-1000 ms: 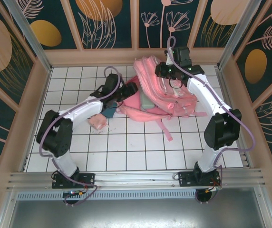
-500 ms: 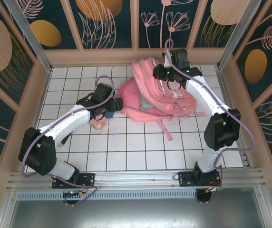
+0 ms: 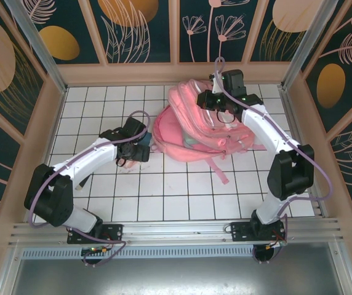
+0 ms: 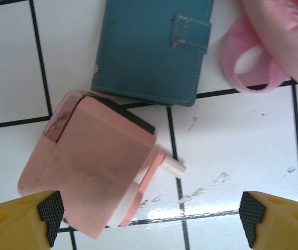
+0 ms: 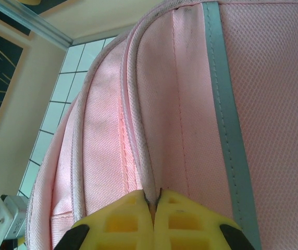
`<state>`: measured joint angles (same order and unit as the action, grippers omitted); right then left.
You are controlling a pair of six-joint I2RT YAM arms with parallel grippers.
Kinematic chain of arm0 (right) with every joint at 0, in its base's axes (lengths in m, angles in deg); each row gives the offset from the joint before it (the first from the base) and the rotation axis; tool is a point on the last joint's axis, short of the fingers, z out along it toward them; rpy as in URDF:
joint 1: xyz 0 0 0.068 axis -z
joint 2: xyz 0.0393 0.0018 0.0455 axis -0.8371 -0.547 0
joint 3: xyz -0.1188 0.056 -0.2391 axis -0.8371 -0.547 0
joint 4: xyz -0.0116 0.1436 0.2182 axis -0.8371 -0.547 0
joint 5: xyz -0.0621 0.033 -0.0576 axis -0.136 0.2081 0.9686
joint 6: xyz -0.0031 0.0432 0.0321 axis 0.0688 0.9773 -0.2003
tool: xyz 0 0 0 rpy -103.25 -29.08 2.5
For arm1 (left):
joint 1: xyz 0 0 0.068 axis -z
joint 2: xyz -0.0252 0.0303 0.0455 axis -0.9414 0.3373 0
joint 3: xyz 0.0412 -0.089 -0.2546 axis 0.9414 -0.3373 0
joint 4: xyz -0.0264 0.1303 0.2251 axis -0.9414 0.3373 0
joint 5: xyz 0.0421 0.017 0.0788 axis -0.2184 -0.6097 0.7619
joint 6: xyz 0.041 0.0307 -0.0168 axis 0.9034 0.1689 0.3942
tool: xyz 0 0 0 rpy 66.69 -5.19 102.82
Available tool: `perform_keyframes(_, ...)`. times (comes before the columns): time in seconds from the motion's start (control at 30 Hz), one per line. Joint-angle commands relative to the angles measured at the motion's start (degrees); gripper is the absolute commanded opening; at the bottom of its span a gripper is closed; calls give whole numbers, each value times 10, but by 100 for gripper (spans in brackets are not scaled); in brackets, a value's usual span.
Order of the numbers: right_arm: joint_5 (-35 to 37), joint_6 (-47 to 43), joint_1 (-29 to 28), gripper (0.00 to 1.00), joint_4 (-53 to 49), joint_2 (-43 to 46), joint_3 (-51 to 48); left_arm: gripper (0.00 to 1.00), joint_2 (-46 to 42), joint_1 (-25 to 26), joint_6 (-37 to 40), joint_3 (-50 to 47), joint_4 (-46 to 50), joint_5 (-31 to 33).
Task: Pack the student bag
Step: Pick up the personal item from the middle-left of the table.
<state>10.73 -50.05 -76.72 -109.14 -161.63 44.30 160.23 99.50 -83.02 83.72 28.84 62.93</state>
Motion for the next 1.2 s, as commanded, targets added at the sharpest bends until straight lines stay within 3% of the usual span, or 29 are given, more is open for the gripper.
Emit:
perform_keyframes(0.0, -28, 8, -3, 0, 31, 46, -9, 90, 11, -23, 7, 10, 23, 35)
perform_keyframes(0.13, -22, 3, -1, 0, 28, 60, -15, 91, 48, -64, 18, 8, 9, 16)
perform_keyframes(0.43, -25, 3, 1, 0, 30, 72, -21, 91, 90, -78, 42, 11, -27, -3)
perform_keyframes(0.63, -25, 4, 2, 0, 28, 70, -18, 79, 94, -82, 37, 7, -35, -11)
perform_keyframes(0.73, -30, 7, 2, 0, 31, 67, -17, 64, 86, -82, 34, 2, -32, -4)
perform_keyframes(0.9, -31, 11, 1, 0, 30, 63, -14, 64, 62, -82, 21, -1, -23, -15)
perform_keyframes(1.17, -37, 22, 1, 0, 35, 59, -21, 54, 11, -82, -32, 35, 5, -83)
